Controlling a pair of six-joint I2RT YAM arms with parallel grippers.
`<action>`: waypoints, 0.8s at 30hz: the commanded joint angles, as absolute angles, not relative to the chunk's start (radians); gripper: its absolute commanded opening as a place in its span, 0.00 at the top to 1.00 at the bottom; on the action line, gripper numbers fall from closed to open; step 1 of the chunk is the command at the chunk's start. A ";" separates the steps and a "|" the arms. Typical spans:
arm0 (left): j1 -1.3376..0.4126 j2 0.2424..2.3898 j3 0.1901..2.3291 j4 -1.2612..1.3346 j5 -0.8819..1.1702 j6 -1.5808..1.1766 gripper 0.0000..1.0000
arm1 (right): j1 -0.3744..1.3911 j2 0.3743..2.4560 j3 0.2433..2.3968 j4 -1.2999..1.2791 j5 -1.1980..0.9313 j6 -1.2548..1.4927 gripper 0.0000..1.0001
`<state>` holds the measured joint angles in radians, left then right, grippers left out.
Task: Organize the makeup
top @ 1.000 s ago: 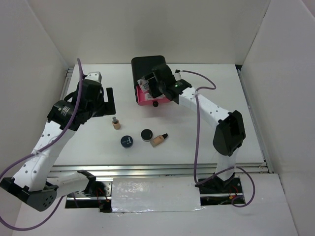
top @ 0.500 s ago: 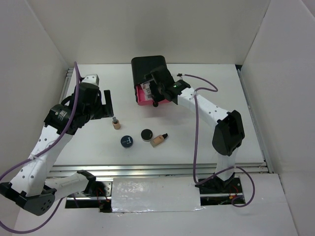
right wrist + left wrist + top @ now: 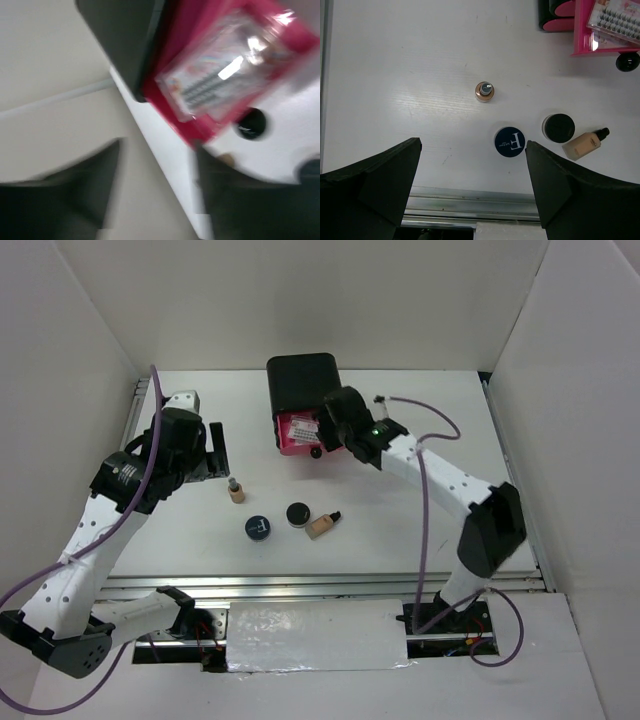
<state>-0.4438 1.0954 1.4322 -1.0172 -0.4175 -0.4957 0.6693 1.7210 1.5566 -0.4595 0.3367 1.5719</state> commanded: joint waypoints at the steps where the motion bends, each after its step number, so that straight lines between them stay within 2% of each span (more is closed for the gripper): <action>1: -0.446 1.088 1.451 -1.005 -0.457 -0.468 0.00 | 0.663 1.536 1.335 -0.386 0.359 1.552 0.57; 2: -0.446 1.088 1.450 -1.006 -0.460 -0.468 0.01 | 0.663 1.463 1.216 -0.370 0.364 1.568 0.97; 3: -0.445 1.088 1.450 -1.009 -0.465 -0.468 0.01 | 0.661 1.435 1.168 -0.351 0.370 1.591 1.00; 8: -0.443 1.103 1.442 -1.000 -0.446 -0.480 0.00 | 0.646 1.384 1.010 -0.347 0.382 1.585 1.00; 12: -0.443 1.127 1.457 -0.992 -0.411 -0.497 0.01 | 0.640 1.434 0.875 -0.030 0.350 1.467 1.00; 24: -0.445 1.138 1.496 -1.035 -0.448 -0.495 0.00 | 0.569 1.686 1.068 0.031 0.242 1.454 1.00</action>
<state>-0.4438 1.1503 1.4551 -1.0237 -0.4229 -0.4995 0.5812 1.6711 0.9909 -0.0528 0.2573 1.4742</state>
